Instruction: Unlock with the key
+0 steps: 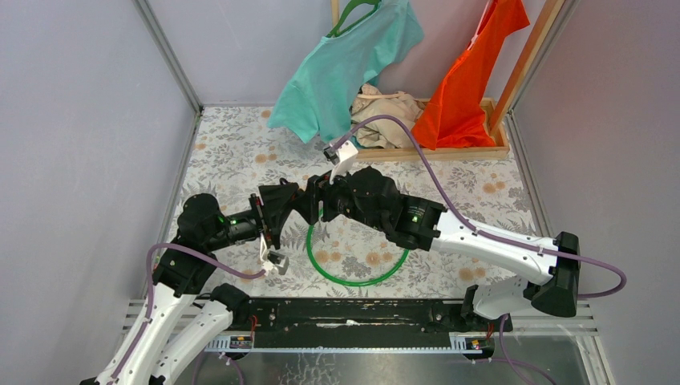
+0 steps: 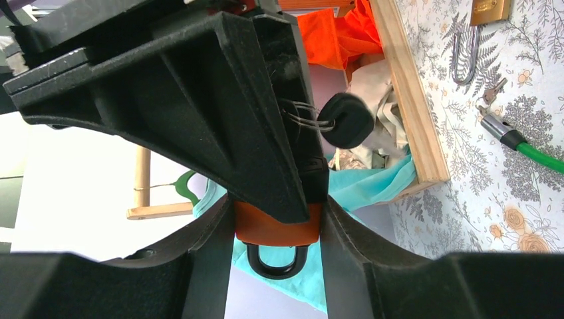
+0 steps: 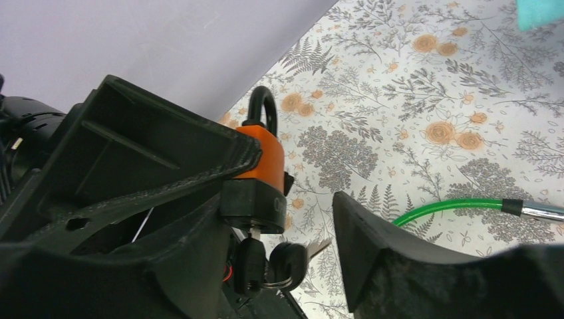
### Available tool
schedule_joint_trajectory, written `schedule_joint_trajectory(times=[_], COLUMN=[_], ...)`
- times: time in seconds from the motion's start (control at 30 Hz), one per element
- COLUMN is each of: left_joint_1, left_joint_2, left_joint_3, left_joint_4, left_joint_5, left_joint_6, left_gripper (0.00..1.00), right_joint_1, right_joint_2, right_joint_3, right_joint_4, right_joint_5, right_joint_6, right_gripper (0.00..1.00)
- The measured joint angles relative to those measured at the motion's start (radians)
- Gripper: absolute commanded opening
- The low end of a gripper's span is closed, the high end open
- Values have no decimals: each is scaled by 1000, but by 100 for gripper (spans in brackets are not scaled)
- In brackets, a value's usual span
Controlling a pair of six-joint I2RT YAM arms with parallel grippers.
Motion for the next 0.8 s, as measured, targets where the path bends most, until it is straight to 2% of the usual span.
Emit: schedule_joint_trajectory(times=[0.07, 0.13, 0.17, 0.2, 0.3, 0.33, 0.37, 0.43, 0.53, 0.67, 0.8], left_joint_1=[0, 0, 0, 0, 0, 0, 0, 0, 0, 0, 0], left_joint_2=[2, 6, 6, 6, 11, 13, 14, 16, 18, 16, 23], left_joint_3=[0, 0, 0, 0, 0, 2, 6, 21, 64, 104, 128], left_joint_4=[3, 4, 3, -2, -21, -26, -33, -51, -89, -123, -167], left_joint_5=[-1, -3, -3, -8, -11, -10, -10, -2, 31, 84, 141], left_joint_6=[0, 2, 0, -3, -15, -16, -18, -15, -13, -14, -16], left_gripper=[1, 4, 8, 15, 36, 51, 62, 74, 76, 71, 69], right_joint_1=[1, 2, 2, 2, 2, 2, 2, -1, -24, -78, -103], right_joint_2=[2, 9, 12, 15, 18, 18, 18, 14, -34, -127, -153], right_joint_3=[4, 14, 16, 18, 18, 18, 18, 13, -45, -124, -130], right_joint_4=[5, 4, 5, 5, -8, -12, -13, -2, 29, 50, 66], right_joint_5=[-15, -26, -27, -27, -28, -29, -31, -50, -111, -236, -316], right_joint_6=[-3, -9, -16, -29, -67, -74, -80, -77, -76, -68, -66], right_gripper=[35, 18, 7, 1, 0, 0, 0, 0, 0, 0, 0])
